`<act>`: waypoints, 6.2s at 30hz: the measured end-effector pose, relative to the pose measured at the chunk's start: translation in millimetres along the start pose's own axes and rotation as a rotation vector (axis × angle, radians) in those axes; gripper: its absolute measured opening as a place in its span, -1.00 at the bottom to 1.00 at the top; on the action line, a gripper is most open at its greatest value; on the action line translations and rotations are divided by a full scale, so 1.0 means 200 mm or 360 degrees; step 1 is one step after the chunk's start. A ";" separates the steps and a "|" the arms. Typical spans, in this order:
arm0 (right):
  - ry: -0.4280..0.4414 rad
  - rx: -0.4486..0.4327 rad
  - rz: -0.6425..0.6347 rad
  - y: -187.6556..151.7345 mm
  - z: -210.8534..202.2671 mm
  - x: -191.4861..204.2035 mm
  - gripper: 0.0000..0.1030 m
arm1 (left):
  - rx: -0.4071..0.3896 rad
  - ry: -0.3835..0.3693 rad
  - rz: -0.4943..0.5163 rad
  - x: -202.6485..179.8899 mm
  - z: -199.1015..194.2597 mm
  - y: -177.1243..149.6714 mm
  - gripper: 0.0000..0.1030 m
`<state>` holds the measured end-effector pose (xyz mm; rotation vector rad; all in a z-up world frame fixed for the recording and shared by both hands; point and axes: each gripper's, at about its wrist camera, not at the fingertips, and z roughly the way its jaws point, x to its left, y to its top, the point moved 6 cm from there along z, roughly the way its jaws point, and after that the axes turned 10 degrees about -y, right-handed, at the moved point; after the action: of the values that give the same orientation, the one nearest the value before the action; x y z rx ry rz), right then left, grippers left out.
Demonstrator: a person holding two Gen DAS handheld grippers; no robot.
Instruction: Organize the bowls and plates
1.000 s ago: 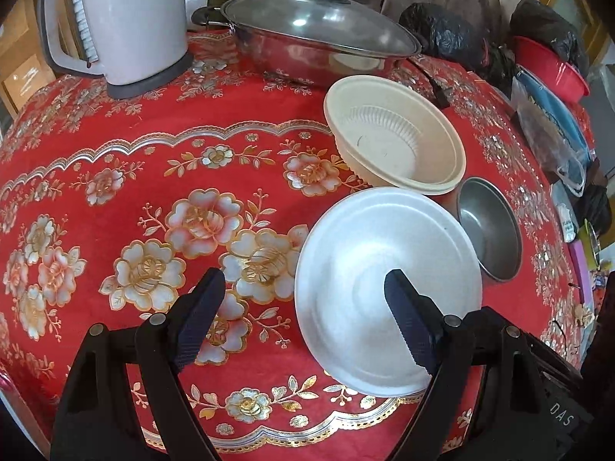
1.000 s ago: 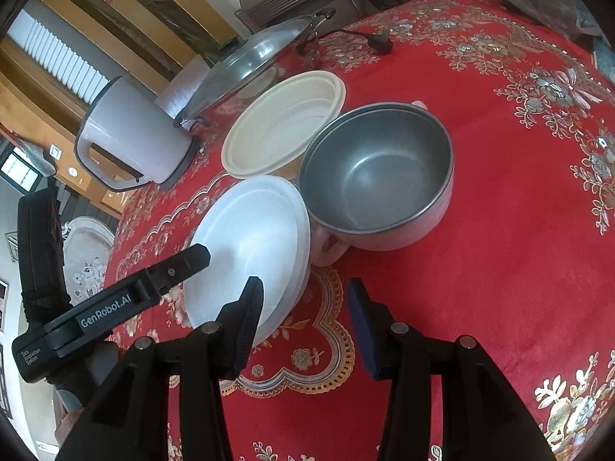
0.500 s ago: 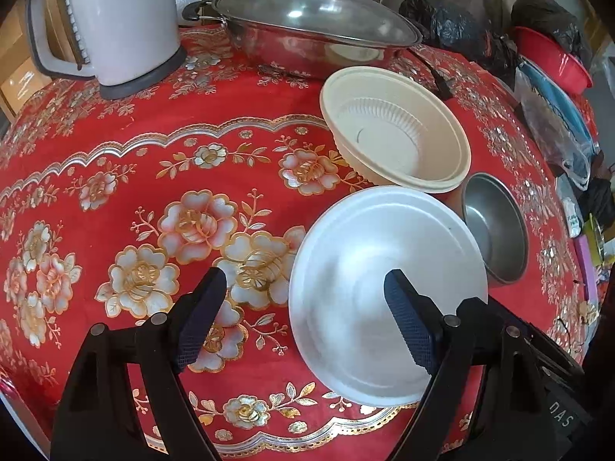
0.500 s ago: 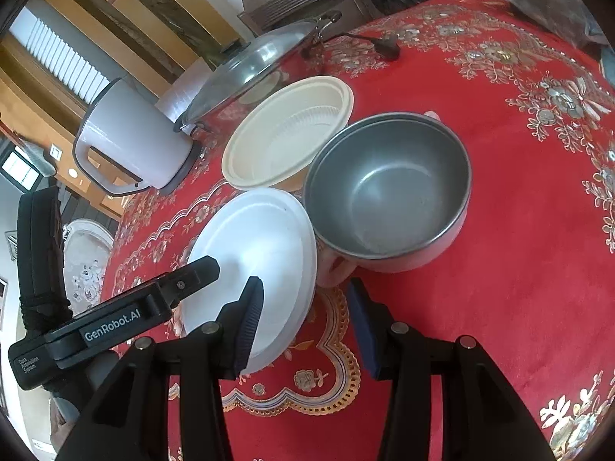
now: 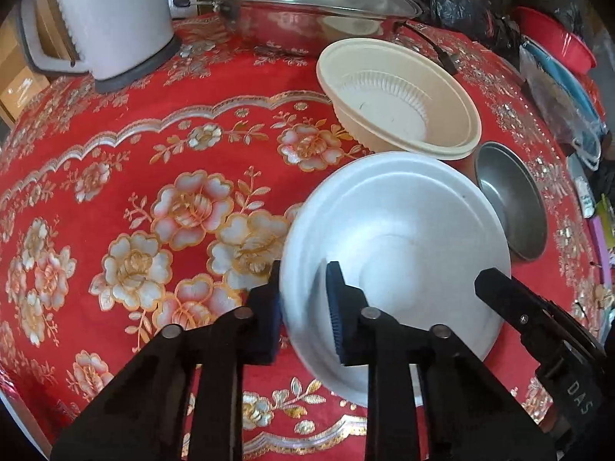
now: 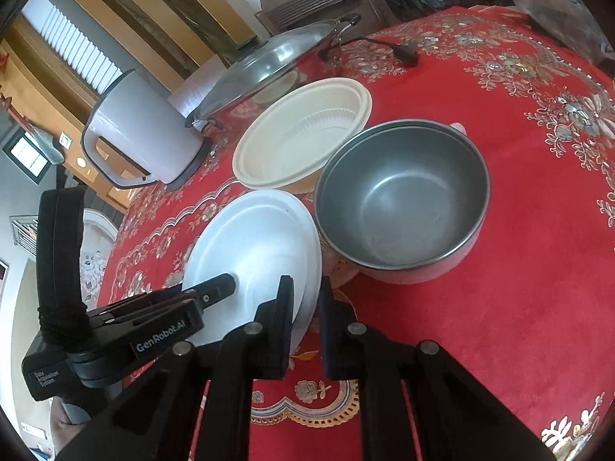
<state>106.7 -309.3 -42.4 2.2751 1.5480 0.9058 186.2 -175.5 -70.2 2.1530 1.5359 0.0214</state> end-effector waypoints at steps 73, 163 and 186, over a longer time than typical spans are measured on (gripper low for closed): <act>0.0418 0.0288 -0.1081 -0.95 -0.02 1.66 -0.69 | -0.0337 0.0612 -0.0731 1.32 -1.15 -1.17 -0.58; -0.0019 -0.0144 -0.0183 -0.12 -0.37 0.15 -0.21 | -0.0545 0.0233 -0.0019 0.10 -0.42 -0.27 -0.58; 0.0011 -0.0175 -0.0179 -0.09 -0.39 0.15 -0.18 | -0.0557 0.0207 -0.0028 0.07 -0.43 -0.27 -0.58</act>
<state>53.0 -285.3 18.7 2.0899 1.5708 0.9448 119.5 -116.5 -19.2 1.8903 1.4935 0.4020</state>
